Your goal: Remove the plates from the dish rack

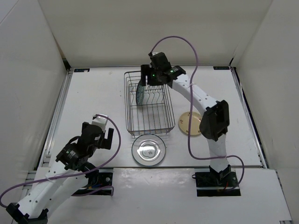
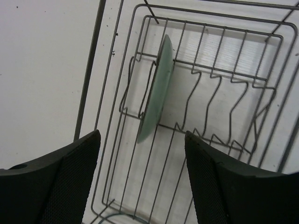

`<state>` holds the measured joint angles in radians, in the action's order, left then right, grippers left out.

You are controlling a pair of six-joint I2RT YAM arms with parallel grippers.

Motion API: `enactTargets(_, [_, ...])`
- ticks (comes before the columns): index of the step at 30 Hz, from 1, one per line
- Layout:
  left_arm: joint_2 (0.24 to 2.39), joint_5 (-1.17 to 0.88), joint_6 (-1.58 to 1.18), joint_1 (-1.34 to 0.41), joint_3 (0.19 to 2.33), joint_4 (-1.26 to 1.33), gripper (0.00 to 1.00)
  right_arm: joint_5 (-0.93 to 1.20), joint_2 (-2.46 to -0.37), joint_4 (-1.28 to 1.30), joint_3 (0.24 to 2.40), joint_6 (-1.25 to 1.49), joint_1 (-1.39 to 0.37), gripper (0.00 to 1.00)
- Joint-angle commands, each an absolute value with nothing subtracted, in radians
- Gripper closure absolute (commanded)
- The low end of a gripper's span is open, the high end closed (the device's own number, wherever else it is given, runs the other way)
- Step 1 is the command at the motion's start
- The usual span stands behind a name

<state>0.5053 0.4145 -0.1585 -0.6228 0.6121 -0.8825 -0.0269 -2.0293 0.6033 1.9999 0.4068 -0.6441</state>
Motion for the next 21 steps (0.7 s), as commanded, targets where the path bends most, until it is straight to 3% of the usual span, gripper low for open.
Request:
enactTargets(1, [0.505, 0.402, -0.163, -0.620, 0.615, -0.870, 0.00, -0.060, -2.126, 0.673, 2.124, 0.388, -0.664, 0.25])
enactTargets(9, [0.500, 0.400, -0.160, -0.618, 0.614, -0.862, 0.00, -0.198, -2.229, 0.609, 2.177, 0.380, -0.689, 0.25])
enactTargets(21, [0.502, 0.403, -0.161, -0.618, 0.612, -0.861, 0.00, -0.305, -2.324, 0.496, 2.201, 0.460, -0.684, 0.57])
